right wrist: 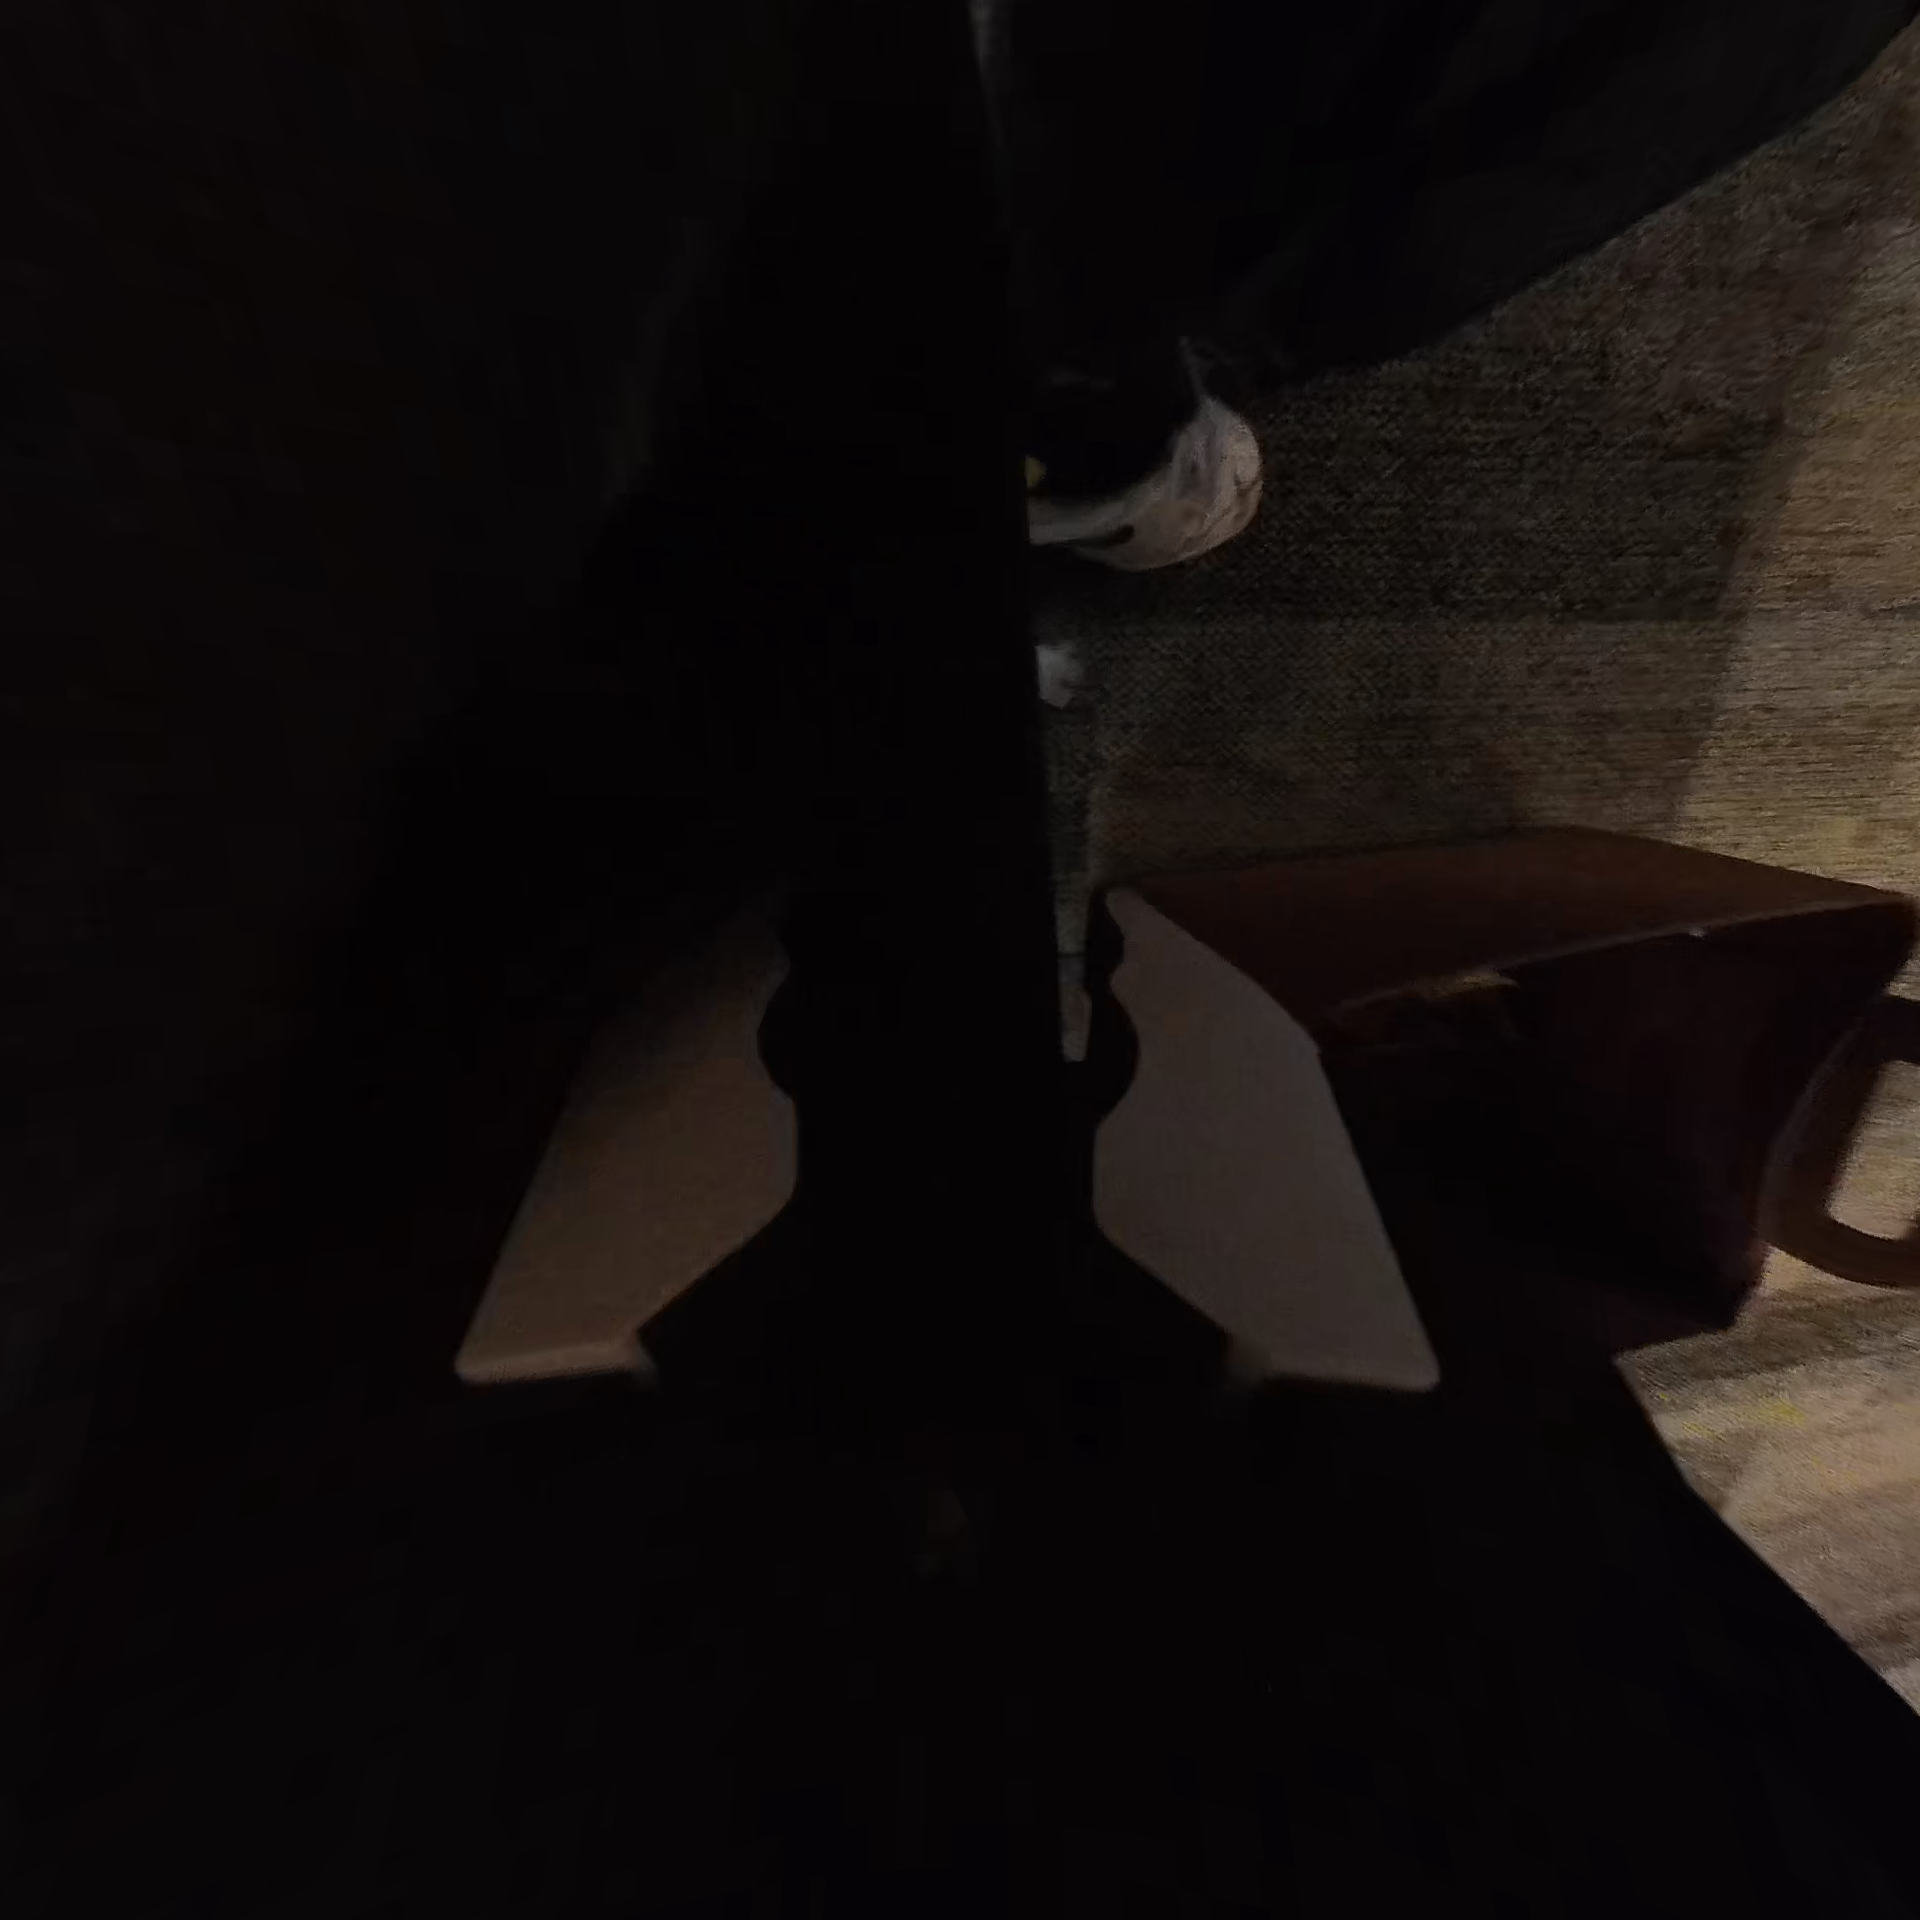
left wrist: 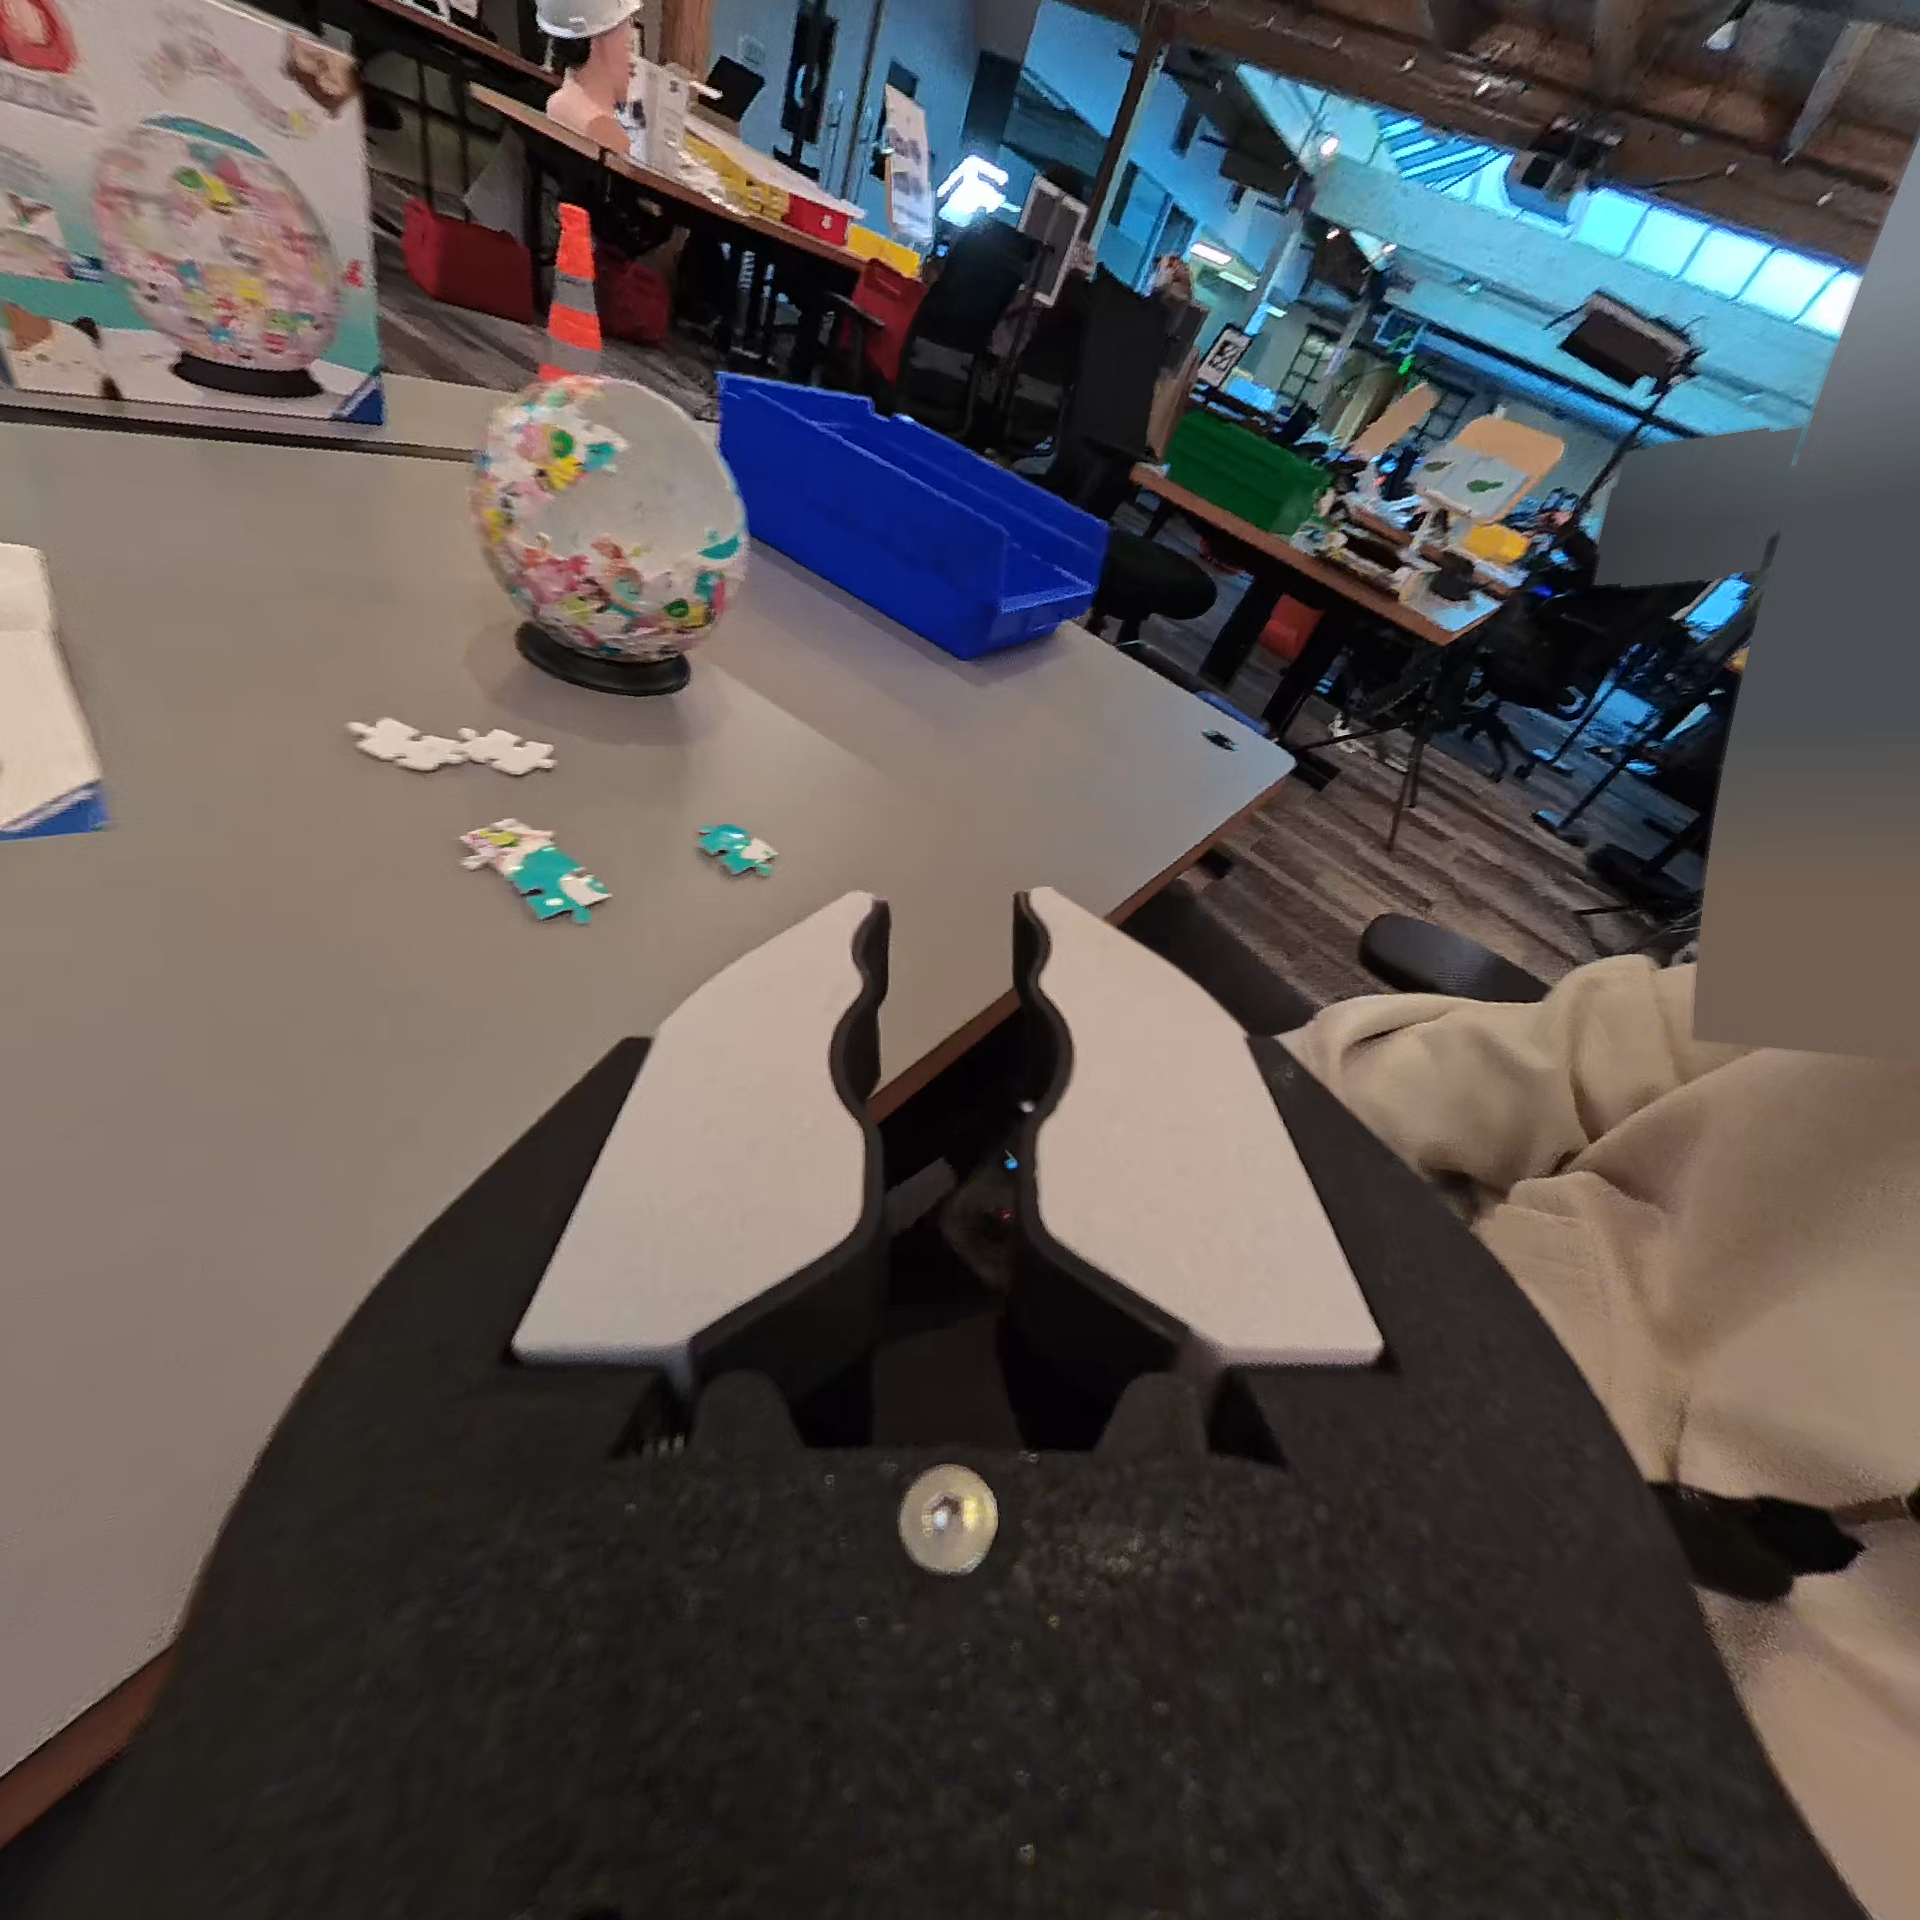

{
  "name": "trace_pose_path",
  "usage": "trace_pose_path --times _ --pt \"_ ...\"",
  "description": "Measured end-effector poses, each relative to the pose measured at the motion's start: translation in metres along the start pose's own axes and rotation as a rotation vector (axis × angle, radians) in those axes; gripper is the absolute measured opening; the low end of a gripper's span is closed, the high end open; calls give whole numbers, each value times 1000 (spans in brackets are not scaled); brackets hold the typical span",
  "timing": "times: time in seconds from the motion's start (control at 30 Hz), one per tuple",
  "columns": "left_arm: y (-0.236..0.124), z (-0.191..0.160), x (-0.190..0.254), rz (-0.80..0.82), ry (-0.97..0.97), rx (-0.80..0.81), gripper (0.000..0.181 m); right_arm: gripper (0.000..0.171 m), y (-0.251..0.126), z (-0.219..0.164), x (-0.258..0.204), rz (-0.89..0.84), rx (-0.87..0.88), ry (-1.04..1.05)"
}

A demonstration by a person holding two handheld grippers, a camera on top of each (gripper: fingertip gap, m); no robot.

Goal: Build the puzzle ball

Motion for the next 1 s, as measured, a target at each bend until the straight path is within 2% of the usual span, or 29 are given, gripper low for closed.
trace_pose_path --times 0.1,0.2,0.27,0.33,0.4,0.47,0.53,0.63,0.8,0.87,0.93,1.0 --pt "-20 6 -13 82 6 -10 22 49 7 -12 17 -109 53 48" --pt "-49 11 -33 224 38 -21 22 46 34 -37 46 -150 -83 71" --pt "-70 7 -46 356 78 -28 23 39 65 -51 58 -90 -128 92" --pt "-89 -1 -53 444 78 -31 25 42 101 -56 69 19 -168 158" --pt "-103 -9 -56 509 61 -42 31 44 140 -54 81 104 -170 233" --pt "-113 -22 -59 571 51 -78 45 48 185 -50 79 261 -156 334" --pt "-123 -44 -62 605 4 -154 51 52 230 -53 67 400 -174 437" --pt "-144 -68 -61 662 -75 -210 56 52 281 -53 36 561 -112 531" --pt "-184 -80 -61 838 10 -286 56 52 335 -46 -18 565 -63 255" --pt "-189 -88 -64 824 -12 -310 58 48 352 -38 -31 585 -8 240" --pt "-189 -94 -66 781 -53 -336 61 49 367 -20 -55 698 23 198" --pt "-190 -98 -65 754 -75 -345 61 52 387 1 -75 612 64 54"
Point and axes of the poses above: each gripper's, where its closed fingertips meet, y out along the fingers, z out of its top, x = y × z across the jaws, the point moved 7 cm from there along -y, back along the fingers, and after that the axes turned 4 degrees about y, right-handed, at the moved point
